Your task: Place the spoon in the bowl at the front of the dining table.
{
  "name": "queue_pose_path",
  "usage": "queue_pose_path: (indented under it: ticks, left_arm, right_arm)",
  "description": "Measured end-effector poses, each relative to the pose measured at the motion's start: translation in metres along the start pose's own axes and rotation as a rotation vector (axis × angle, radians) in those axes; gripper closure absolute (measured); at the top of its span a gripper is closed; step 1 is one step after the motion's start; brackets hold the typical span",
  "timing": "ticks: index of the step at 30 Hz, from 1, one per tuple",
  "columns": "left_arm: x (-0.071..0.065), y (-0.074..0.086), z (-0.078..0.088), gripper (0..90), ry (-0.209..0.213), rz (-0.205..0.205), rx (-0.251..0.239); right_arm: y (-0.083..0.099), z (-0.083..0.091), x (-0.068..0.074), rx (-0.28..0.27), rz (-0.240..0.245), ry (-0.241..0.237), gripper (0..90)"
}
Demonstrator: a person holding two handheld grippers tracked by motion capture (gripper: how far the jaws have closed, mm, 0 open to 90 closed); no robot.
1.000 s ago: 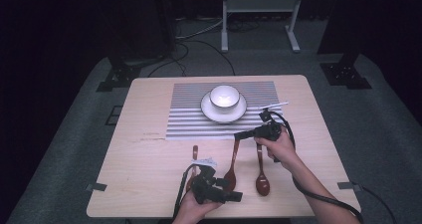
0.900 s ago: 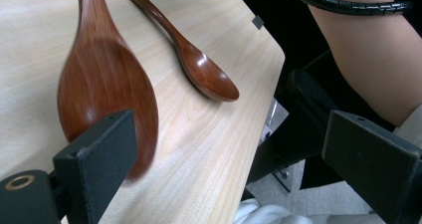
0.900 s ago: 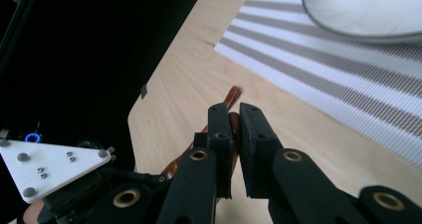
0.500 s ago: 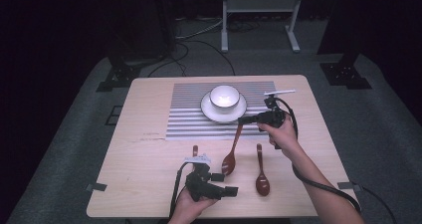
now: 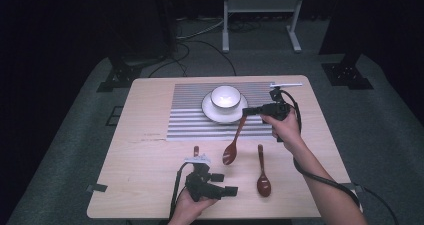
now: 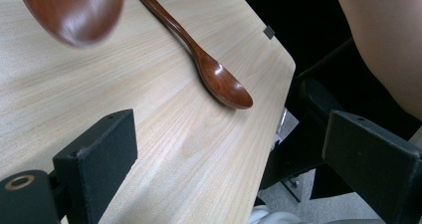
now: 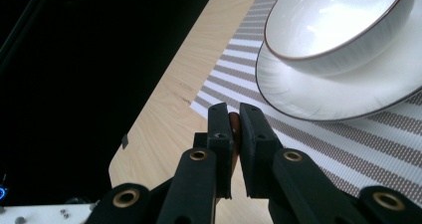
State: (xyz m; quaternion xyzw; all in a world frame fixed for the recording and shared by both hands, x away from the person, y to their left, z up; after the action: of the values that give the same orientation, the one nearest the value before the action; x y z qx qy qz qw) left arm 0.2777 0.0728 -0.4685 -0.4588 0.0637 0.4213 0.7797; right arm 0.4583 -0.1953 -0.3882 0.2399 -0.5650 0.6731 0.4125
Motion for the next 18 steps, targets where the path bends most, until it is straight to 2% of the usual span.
queue_pose_path:
  ticks: [13, 18]
  left_arm:
    - [0.001, -0.001, 0.003, 6.0, -0.009, -0.001, -0.012]
    - [0.001, -0.001, 0.004, 6.0, -0.010, 0.001, -0.014]
  right_arm:
    - [-0.027, 0.002, 0.012, -0.062, 0.024, 0.040, 83.8]
    - [-0.033, 0.003, 0.013, -0.085, 0.014, 0.051, 83.7]
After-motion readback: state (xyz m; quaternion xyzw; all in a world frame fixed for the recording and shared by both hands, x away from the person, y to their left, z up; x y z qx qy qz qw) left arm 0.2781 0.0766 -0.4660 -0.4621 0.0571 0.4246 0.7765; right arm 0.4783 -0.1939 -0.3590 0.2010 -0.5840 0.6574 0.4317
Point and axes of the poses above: each handheld gripper's, and its own axes: z roughly backward along the jaws, y roughly out of its underside, x roughly to its left, the point moved 1 cm from there along -z, roughly forward along the jaws, and after that the axes turned 14 degrees about -y, right-handed, at the moved point
